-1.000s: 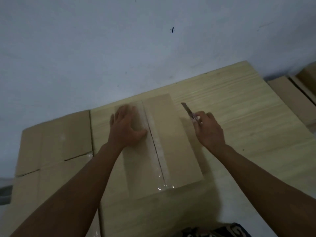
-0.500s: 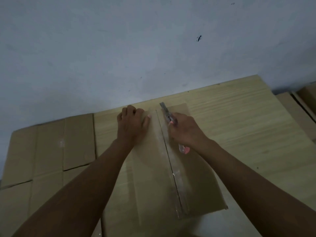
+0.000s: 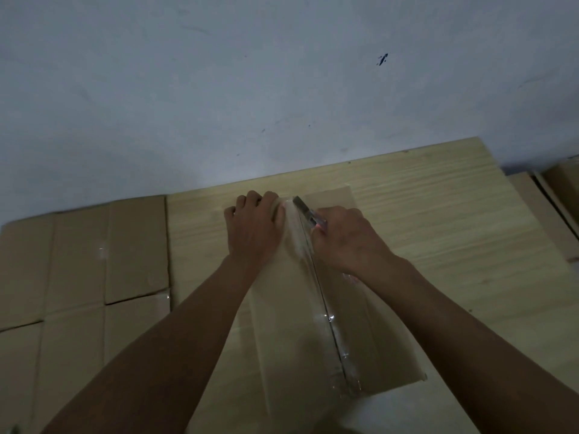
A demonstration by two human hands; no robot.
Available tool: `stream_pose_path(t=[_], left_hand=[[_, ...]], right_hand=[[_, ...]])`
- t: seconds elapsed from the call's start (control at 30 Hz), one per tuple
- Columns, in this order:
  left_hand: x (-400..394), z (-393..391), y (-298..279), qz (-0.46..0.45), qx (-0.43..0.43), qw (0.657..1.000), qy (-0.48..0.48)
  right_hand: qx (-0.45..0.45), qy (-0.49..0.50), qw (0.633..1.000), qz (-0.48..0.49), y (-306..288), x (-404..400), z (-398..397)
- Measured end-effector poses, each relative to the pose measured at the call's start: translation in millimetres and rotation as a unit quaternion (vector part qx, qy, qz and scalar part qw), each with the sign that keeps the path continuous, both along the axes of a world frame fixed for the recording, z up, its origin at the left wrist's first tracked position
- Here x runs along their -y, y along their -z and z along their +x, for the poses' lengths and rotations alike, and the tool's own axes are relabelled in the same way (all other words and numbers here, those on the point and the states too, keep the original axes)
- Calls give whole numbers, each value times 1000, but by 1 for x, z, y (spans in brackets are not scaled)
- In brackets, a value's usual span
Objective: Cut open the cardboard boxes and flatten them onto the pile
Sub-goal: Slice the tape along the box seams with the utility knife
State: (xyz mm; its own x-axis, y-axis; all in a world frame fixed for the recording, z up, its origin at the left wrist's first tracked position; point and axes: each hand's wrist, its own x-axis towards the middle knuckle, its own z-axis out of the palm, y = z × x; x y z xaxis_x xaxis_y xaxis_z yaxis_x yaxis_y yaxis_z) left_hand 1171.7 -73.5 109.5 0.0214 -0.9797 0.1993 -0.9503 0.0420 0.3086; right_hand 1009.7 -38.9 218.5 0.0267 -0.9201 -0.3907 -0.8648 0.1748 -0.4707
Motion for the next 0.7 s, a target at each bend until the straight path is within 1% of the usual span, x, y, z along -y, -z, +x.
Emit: stream_pose_path(t=[0.13, 0.27, 0.47, 0.7], left_hand=[[-1, 0, 0, 2, -2, 1000, -2], [-2, -1, -2, 6, -8, 1000, -7], [-2, -3, -4, 16, -27, 999, -13], [-3, -2, -2, 7, -24, 1000, -10]], right_hand=[[-19, 3, 1000, 13, -8, -6, 9], [-8, 12, 1000, 8, -14, -10, 18], [-36, 15, 999, -3, -12, -10, 21], [-23, 24, 999, 21, -20, -3, 25]])
